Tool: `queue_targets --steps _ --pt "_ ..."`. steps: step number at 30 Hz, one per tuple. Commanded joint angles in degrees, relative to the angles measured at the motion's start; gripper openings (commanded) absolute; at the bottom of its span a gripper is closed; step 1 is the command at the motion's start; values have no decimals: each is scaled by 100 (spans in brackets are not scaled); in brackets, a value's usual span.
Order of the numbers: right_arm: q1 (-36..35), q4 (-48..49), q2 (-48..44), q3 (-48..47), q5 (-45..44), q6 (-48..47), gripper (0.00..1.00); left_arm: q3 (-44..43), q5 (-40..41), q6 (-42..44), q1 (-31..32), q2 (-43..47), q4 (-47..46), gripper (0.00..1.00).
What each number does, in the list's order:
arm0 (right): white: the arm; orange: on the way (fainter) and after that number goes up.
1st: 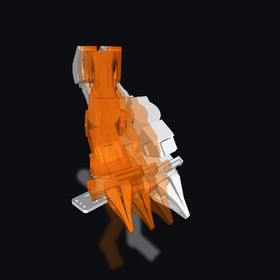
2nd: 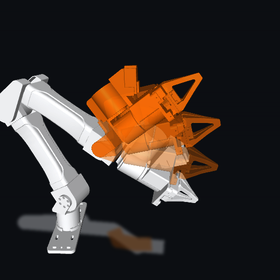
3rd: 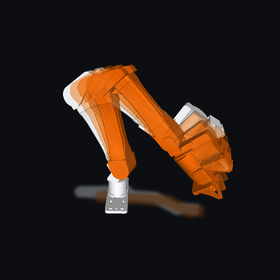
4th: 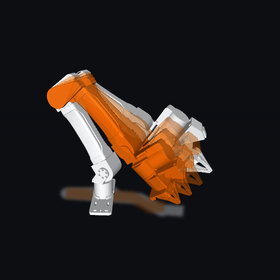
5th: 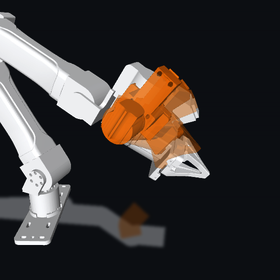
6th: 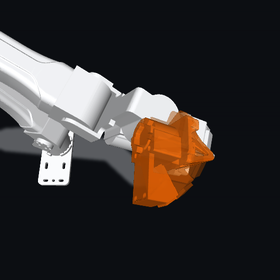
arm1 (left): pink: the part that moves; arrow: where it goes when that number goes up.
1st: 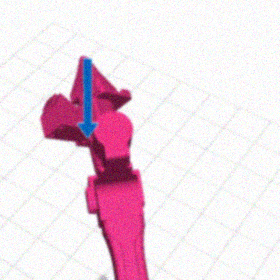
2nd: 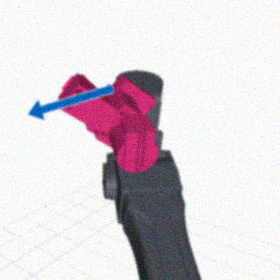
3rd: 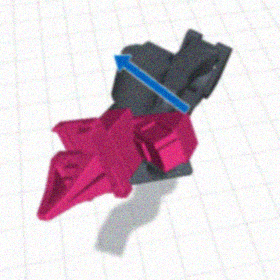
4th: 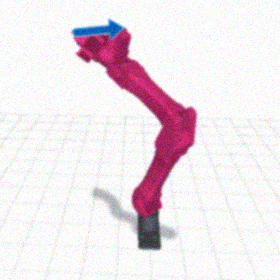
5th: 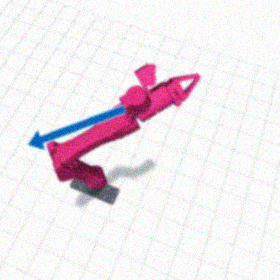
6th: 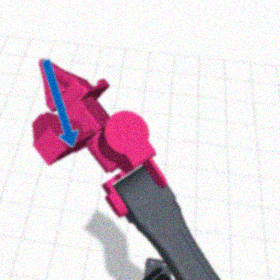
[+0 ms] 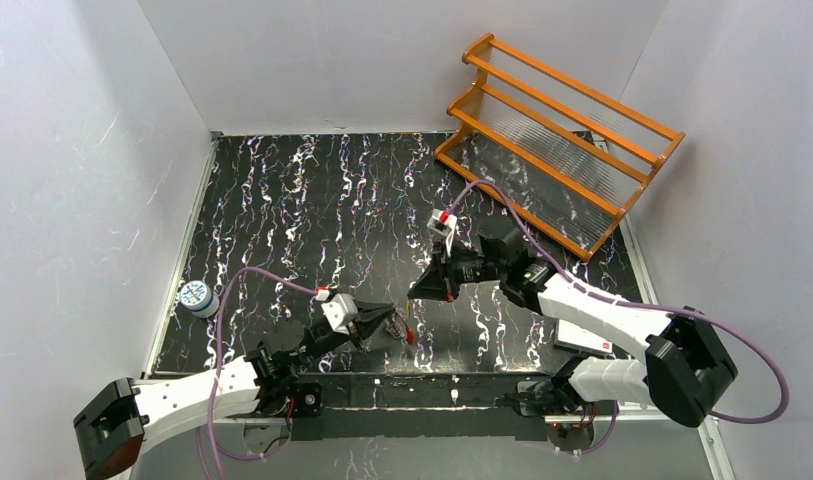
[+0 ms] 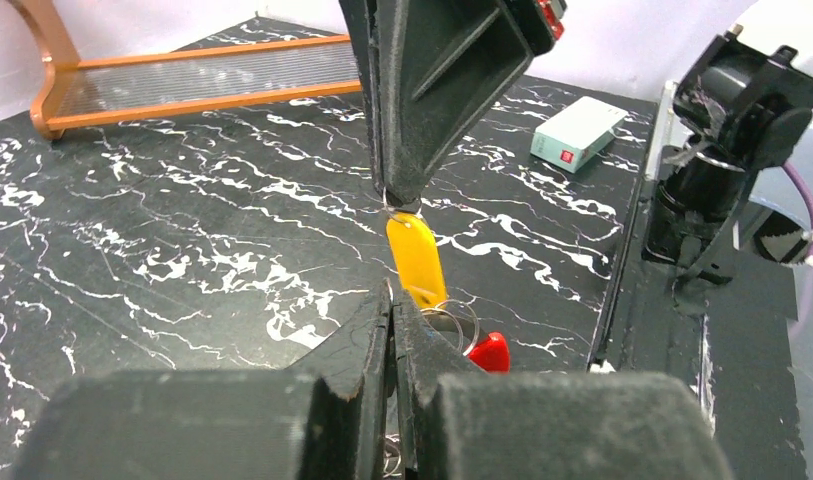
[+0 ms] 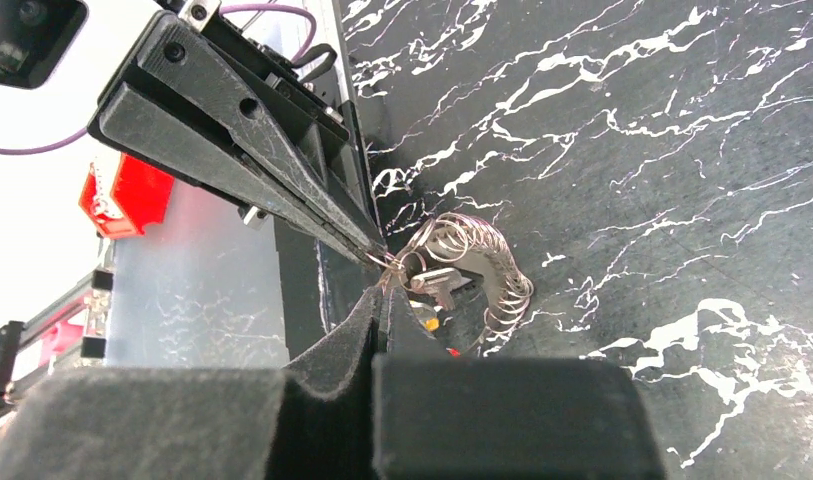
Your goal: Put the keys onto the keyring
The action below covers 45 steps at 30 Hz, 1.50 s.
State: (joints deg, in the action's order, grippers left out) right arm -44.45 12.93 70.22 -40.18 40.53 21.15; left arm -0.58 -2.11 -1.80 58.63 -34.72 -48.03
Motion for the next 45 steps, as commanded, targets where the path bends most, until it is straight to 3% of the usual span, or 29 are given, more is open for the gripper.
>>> queue_targets --steps 1,14,22,28,35,36,39,40,43,45 --pt "32 -21 -297 147 174 -514 1 168 -522 550 27 48 -293 0" --pt "39 -260 -879 306 502 -1041 1 116 -1300 1768 30 97 -433 0" --pt "40 56 -1001 459 268 -892 1 71 -1103 1171 26 -397 -740 0" --pt "41 172 -1281 772 -753 -625 1 -175 -521 345 28 -1330 -1065 0" --pt "39 -394 -1704 841 -2283 -481 1 -612 293 -175 26 -2477 -1200 1" --pt "41 -453 -1752 856 -2524 -414 1 -679 485 -265 26 -2593 -1201 9" --pt "50 -759 -1796 798 -2947 -291 1 -822 1363 -812 17 -2726 -1196 66" --pt "45 -837 -1784 789 -2962 -262 1 -829 1618 -997 17 -2673 -1193 77" --pt "71 -1065 -1695 754 -2929 -35 1 -828 2092 -1422 8 -2354 -980 98" --pt "116 -1138 -1593 779 -2885 212 1 -908 2429 -1825 0 -2051 -345 98"
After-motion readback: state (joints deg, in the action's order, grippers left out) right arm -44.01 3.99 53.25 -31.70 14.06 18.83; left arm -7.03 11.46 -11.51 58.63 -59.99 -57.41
